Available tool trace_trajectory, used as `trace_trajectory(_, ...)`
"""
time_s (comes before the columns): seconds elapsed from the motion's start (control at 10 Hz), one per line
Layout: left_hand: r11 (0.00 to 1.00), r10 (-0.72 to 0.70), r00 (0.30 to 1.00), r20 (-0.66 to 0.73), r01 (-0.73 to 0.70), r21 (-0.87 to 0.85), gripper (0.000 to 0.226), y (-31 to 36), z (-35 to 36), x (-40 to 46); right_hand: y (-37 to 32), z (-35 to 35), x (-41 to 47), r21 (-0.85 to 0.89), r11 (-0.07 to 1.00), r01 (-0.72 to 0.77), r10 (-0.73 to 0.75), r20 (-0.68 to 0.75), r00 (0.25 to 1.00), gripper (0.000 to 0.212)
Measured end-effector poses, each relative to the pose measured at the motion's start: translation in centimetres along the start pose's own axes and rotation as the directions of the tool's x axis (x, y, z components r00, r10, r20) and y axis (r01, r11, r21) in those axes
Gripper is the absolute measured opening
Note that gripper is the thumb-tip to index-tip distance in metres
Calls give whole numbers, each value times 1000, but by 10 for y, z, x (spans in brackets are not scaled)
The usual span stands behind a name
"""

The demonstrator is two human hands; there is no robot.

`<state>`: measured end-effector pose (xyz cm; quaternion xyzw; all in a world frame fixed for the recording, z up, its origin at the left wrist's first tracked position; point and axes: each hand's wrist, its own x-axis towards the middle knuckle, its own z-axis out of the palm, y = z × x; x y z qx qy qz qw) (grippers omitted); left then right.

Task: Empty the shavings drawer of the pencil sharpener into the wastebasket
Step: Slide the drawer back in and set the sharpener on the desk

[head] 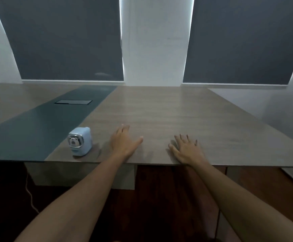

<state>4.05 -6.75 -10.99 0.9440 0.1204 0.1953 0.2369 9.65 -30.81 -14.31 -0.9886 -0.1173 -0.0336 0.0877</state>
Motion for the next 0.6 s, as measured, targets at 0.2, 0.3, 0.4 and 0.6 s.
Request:
trace_trajectory(0.2, 980, 27, 954, 298, -84, 181, 105, 12, 39, -4, 5, 5, 0, 21, 998, -53, 52, 21, 998, 79)
trace_trajectory(0.3, 970, 17, 955, 296, -87, 225, 110, 13, 45, -5, 6, 5, -1, 60, 997, -49, 50, -11, 999, 78)
trace_trajectory(0.4, 967, 18, 954, 299, -93, 238, 109, 13, 45, -5, 4, -10, -9, 275, 961, -12, 57, -156, 986, 74)
trace_trajectory(0.6, 968, 16, 947, 319, -94, 231, 108, 11, 45, -7, -23, -134, -71, 731, 482, 482, 311, -658, 686, 41)
